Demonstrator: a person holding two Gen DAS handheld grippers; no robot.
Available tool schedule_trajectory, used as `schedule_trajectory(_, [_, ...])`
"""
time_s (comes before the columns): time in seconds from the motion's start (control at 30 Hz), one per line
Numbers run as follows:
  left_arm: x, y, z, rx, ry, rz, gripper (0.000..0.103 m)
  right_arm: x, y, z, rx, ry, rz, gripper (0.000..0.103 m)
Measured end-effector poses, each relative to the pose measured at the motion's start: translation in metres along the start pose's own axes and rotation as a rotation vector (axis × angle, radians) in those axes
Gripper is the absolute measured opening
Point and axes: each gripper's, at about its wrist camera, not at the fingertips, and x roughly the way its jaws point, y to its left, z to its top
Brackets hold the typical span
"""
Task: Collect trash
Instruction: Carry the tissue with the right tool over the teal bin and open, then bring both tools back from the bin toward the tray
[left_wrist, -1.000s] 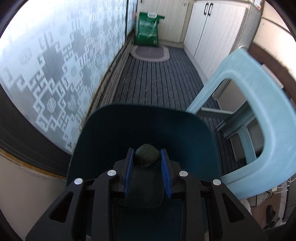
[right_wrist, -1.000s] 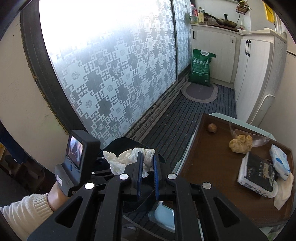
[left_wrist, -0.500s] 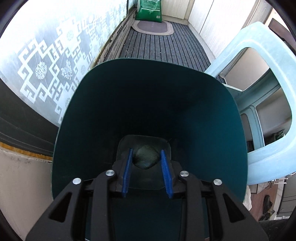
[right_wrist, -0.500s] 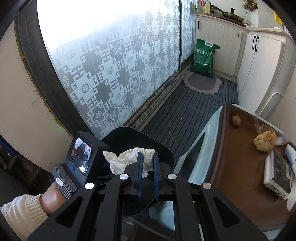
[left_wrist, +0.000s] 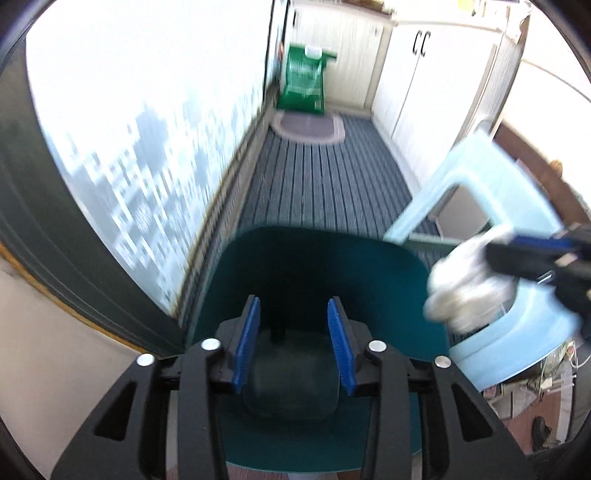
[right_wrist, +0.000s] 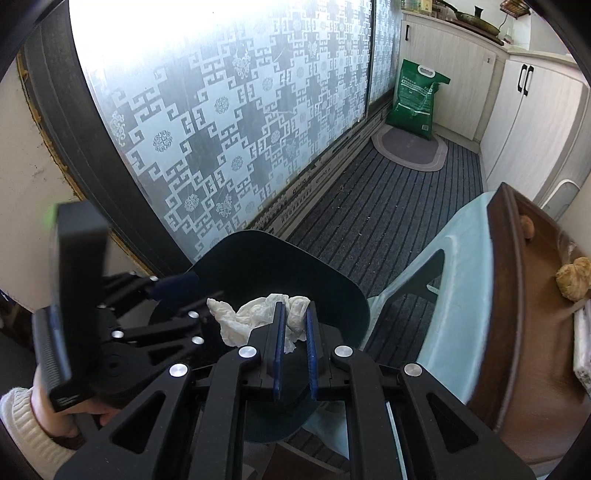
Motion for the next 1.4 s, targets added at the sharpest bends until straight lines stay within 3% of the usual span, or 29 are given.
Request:
schedule_trajectory(0.2, [-0.040, 0.001, 0.009, -0.014, -0.152, 0.013, 0.026, 0.018, 0.010, -0.004, -0.026, 0.035, 0.001, 0.010])
schedule_trajectory(0.43, [-0.082, 0.003, 0.020, -0.029, -0.317, 0.003, 0.021, 0.058, 0.024, -0.020, -0.035, 0.109, 0.039, 0.010])
schedule_trajectory(0.7, [-0.105, -0.005, 0.023, -0.022, -0.403, -0.038, 0.017, 0.099, 0.031, -0.035, -0.003, 0.169, 0.069, 0.011])
schedule_trajectory(0.9, [-0.126, -0.012, 0.021, 0.008, -0.475, -0.076, 0.017, 0.124, 0.024, -0.049, 0.042, 0.218, 0.039, 0.013])
schedule_trajectory(1.03, [-0.134, -0.015, 0.022, 0.004, -0.506, -0.100, 0.017, 0.130, 0.022, -0.057, 0.043, 0.242, 0.028, 0.038])
schedule_trajectory(1.07, [-0.137, -0.015, 0.022, 0.002, -0.515, -0.106, 0.017, 0.130, 0.022, -0.057, 0.043, 0.244, 0.031, 0.042])
schedule_trajectory(1.2, [-0.146, -0.014, 0.022, -0.012, -0.546, -0.116, 0.020, 0.121, 0.022, -0.053, 0.034, 0.225, 0.039, 0.042])
schedule_trajectory(1.4, [-0.163, -0.018, 0.023, -0.028, -0.609, -0.171, 0.022, 0.072, 0.031, -0.031, 0.003, 0.090, 0.069, 0.042])
